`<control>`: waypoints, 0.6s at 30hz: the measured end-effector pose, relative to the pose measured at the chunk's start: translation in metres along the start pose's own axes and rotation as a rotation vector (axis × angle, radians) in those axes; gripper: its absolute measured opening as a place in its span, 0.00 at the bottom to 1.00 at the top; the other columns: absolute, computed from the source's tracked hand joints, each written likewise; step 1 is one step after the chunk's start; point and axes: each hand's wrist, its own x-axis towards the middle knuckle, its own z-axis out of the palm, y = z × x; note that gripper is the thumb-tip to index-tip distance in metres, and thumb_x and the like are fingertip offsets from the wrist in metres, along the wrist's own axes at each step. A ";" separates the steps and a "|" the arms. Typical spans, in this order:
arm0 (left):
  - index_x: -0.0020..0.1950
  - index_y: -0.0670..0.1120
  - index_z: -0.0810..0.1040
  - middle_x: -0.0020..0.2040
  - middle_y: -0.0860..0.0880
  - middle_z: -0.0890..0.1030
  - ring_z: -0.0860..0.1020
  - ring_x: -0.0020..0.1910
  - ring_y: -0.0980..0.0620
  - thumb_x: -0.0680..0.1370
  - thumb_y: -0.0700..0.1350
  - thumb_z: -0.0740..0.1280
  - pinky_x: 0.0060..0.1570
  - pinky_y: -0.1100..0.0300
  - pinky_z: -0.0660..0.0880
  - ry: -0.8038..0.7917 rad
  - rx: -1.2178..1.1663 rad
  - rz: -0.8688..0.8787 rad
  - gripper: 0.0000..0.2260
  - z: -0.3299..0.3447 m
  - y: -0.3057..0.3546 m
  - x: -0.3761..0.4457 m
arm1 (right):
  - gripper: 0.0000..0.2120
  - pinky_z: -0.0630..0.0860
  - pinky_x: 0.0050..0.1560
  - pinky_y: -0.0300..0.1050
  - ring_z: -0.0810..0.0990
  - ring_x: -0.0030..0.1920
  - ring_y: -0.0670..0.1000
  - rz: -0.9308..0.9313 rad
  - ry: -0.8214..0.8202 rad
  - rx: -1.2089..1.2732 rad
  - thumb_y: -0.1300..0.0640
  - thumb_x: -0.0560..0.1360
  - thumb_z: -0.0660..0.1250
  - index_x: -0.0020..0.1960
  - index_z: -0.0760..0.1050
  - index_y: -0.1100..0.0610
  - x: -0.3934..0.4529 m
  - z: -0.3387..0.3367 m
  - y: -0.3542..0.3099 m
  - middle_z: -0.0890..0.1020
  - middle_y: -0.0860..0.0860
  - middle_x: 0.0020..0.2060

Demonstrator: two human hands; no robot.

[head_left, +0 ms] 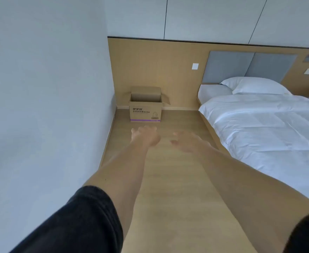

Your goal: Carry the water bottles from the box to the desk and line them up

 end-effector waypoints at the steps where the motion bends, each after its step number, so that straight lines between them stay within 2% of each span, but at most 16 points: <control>1: 0.73 0.51 0.70 0.69 0.46 0.74 0.71 0.67 0.42 0.78 0.46 0.56 0.68 0.42 0.60 -0.002 0.009 -0.001 0.22 -0.006 -0.010 0.010 | 0.30 0.61 0.75 0.56 0.60 0.78 0.58 -0.005 -0.006 -0.004 0.40 0.83 0.55 0.81 0.56 0.49 0.013 -0.002 -0.008 0.61 0.52 0.79; 7: 0.73 0.51 0.70 0.67 0.46 0.75 0.72 0.67 0.43 0.78 0.43 0.57 0.67 0.44 0.61 -0.035 0.021 -0.002 0.23 -0.014 -0.052 0.081 | 0.29 0.62 0.75 0.57 0.60 0.78 0.57 0.008 -0.035 -0.041 0.41 0.83 0.54 0.81 0.56 0.50 0.082 -0.009 -0.042 0.61 0.52 0.79; 10: 0.74 0.51 0.70 0.68 0.47 0.75 0.72 0.68 0.43 0.80 0.44 0.57 0.70 0.43 0.59 -0.041 0.018 -0.007 0.21 -0.012 -0.064 0.107 | 0.30 0.60 0.76 0.57 0.58 0.79 0.56 0.011 -0.049 -0.062 0.40 0.83 0.54 0.81 0.55 0.50 0.114 -0.012 -0.050 0.59 0.52 0.80; 15: 0.71 0.50 0.72 0.66 0.46 0.77 0.73 0.66 0.44 0.82 0.48 0.58 0.67 0.44 0.62 -0.024 0.031 -0.003 0.18 -0.017 -0.074 0.150 | 0.30 0.58 0.77 0.57 0.57 0.79 0.56 -0.008 -0.065 -0.061 0.40 0.83 0.53 0.81 0.54 0.49 0.167 -0.013 -0.059 0.58 0.52 0.80; 18: 0.70 0.49 0.73 0.65 0.46 0.77 0.74 0.65 0.43 0.81 0.47 0.58 0.67 0.44 0.63 -0.006 0.044 -0.011 0.18 -0.022 -0.075 0.180 | 0.30 0.59 0.75 0.56 0.58 0.79 0.57 -0.015 -0.067 -0.062 0.39 0.83 0.53 0.82 0.54 0.49 0.203 -0.015 -0.062 0.59 0.53 0.80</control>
